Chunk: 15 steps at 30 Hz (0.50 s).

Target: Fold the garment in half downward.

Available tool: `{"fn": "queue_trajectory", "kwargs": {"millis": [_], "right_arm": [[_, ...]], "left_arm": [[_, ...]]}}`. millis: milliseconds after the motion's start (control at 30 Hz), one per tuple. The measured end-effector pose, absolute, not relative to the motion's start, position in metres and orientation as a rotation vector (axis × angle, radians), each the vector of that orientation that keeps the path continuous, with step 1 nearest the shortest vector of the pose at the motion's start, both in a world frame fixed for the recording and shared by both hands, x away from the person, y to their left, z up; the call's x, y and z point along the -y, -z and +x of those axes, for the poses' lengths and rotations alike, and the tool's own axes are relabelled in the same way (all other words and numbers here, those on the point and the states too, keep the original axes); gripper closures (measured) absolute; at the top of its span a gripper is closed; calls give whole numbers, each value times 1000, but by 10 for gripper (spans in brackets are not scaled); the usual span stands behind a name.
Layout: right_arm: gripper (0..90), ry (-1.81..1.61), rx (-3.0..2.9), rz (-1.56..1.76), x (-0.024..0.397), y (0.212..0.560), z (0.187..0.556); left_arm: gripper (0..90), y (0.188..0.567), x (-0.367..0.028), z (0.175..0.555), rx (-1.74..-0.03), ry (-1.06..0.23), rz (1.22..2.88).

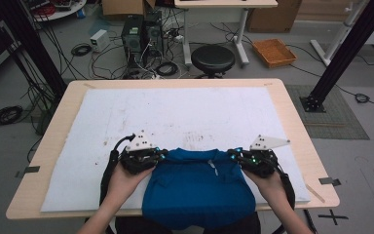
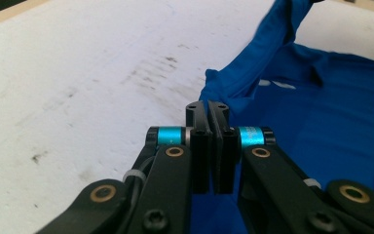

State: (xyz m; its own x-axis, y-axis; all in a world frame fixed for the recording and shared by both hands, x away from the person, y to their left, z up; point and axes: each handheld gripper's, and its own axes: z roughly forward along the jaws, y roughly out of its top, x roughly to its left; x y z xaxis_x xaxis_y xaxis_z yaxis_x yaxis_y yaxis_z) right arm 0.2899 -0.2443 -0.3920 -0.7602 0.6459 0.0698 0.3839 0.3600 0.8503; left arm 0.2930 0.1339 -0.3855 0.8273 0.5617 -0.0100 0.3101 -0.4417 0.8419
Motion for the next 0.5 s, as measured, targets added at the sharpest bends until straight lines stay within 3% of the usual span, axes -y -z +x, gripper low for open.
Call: {"fn": "queue_trajectory", "kwargs": {"millis": [267, 500], "right_arm": [[883, -1288, -2390, 849, 252, 398, 244], [858, -1192, -2442, 784, 250, 410, 226]], "left_arm": [[878, 391, -132, 255, -554, -310, 2110], [878, 402, -128, 239, -529, -309, 2162]]}}
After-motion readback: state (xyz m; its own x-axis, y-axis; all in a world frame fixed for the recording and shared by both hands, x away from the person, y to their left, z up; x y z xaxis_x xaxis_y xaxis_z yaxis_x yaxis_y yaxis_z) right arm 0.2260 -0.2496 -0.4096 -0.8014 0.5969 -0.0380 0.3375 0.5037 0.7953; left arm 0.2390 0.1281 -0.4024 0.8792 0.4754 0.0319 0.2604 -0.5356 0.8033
